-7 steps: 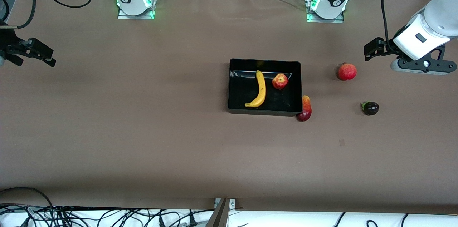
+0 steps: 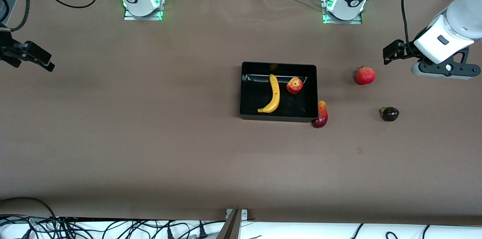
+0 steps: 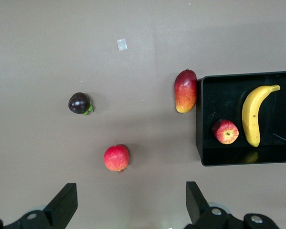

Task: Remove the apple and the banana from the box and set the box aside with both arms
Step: 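Reach the left gripper over the red apple inside the black tray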

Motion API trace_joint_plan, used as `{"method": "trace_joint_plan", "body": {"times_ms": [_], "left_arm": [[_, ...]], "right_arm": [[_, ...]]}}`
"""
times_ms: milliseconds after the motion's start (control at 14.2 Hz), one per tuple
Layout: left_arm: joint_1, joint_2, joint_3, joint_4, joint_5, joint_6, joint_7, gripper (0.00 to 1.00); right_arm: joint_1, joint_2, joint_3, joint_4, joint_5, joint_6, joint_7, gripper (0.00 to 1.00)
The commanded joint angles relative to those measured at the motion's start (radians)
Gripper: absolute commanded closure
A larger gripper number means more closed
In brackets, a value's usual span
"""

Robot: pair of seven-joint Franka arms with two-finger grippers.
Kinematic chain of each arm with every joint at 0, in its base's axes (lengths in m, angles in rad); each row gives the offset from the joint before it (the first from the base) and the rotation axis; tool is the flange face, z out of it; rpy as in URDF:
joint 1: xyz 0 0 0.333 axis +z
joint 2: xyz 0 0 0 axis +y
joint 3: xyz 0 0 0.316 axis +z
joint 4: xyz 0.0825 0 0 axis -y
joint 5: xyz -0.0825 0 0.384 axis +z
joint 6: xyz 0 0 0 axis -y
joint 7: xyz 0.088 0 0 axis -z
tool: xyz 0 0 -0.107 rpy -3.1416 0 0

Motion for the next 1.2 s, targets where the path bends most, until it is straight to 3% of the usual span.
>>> {"method": "trace_joint_plan", "body": {"times_ms": [0,352,915,1126], "left_arm": [[-0.003,0.03,-0.013,0.027,-0.009,-0.089,0.014,0.0],[-0.003,0.069,-0.064,-0.004,-0.022,-0.127,-0.049,0.0],[-0.011,0.211,-0.159,-0.012,-0.02,0.024,-0.194,0.0],[-0.036,0.226,-0.163,-0.044,-0.017,0.099,-0.231,0.0]], "right_arm": [[-0.002,-0.004,0.007,0.019,-0.001,-0.018,0.022,0.0],[-0.003,-0.004,0.006,0.019,-0.001,-0.018,0.022,0.0],[-0.003,-0.003,0.006,0.019,-0.001,-0.018,0.022,0.0],[-0.003,-0.001,0.006,0.019,-0.001,-0.018,0.022,0.0]]}}
